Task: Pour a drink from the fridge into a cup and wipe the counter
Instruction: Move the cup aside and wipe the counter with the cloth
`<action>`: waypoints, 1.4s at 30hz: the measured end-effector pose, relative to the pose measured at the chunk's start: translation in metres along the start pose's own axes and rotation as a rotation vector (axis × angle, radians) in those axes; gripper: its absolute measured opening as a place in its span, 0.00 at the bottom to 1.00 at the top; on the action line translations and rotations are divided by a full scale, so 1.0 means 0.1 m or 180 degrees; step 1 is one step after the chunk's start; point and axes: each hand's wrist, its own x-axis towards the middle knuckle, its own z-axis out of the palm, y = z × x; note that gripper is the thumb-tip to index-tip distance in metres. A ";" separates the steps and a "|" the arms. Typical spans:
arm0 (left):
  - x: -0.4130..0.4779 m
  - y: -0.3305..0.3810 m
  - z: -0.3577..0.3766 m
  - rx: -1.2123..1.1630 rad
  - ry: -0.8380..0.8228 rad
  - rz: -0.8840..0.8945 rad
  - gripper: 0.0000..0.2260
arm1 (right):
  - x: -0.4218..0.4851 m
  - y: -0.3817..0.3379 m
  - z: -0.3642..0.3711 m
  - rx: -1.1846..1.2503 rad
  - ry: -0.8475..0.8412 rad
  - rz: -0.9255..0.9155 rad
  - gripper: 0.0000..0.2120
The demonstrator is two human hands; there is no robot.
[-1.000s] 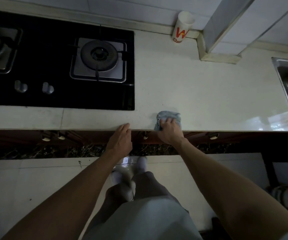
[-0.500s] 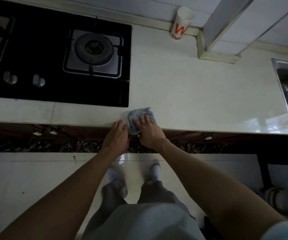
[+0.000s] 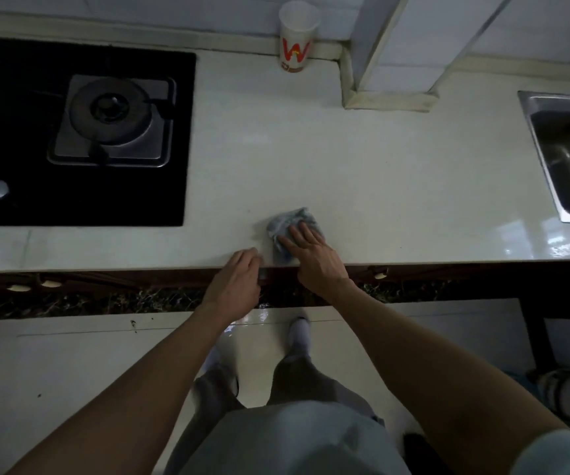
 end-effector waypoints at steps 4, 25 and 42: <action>0.43 0.61 0.11 0.0449 -0.0241 0.0271 0.24 | -0.39 0.84 -0.11 0.0003 0.0244 0.0292 0.37; 1.46 1.70 0.38 0.0401 -0.1007 -0.0066 0.31 | -0.61 3.67 -0.87 -0.0112 0.0230 0.2169 0.34; 1.54 1.62 0.23 -0.0019 -0.1253 0.0016 0.31 | 1.17 2.25 -1.00 -0.0173 0.0056 0.0715 0.37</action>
